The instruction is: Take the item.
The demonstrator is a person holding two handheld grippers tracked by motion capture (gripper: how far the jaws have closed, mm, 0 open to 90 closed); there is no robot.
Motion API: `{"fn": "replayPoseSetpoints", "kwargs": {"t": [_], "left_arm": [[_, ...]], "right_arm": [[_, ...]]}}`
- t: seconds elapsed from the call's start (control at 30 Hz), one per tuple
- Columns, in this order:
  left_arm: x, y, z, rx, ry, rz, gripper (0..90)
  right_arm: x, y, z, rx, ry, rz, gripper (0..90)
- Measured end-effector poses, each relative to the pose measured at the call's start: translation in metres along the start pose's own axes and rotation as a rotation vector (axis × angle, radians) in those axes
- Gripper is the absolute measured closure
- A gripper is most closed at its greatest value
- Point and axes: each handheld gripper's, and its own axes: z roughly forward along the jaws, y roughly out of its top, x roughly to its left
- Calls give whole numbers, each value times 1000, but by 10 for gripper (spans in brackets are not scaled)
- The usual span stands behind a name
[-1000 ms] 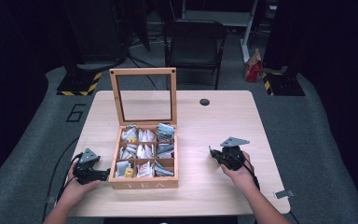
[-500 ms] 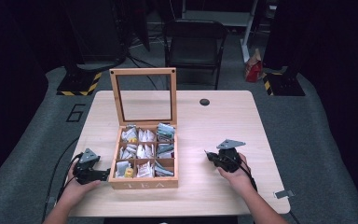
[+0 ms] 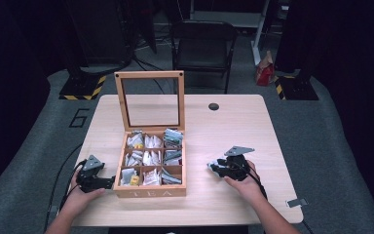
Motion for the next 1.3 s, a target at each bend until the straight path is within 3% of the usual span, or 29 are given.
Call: {"fn": "replayPoseSetpoints", "kwargs": {"t": [0.1, 0.3, 0.4, 1.03, 1.3], "left_arm": [[0, 0, 0, -2, -2, -8, 139], [0, 0, 0, -4, 0, -3, 139], [0, 0, 0, -3, -1, -2, 139], [0, 0, 0, -2, -1, -1, 139], [0, 0, 0, -2, -1, 0, 139]], "right_arm": [[2, 2, -1, -14, 5, 17, 521], [2, 7, -4, -28, 4, -6, 504], [0, 9, -8, -45, -3, 11, 495], [-19, 8, -25, -66, -94, 32, 467], [-31, 2, -29, -65, -136, 64, 458]]}}
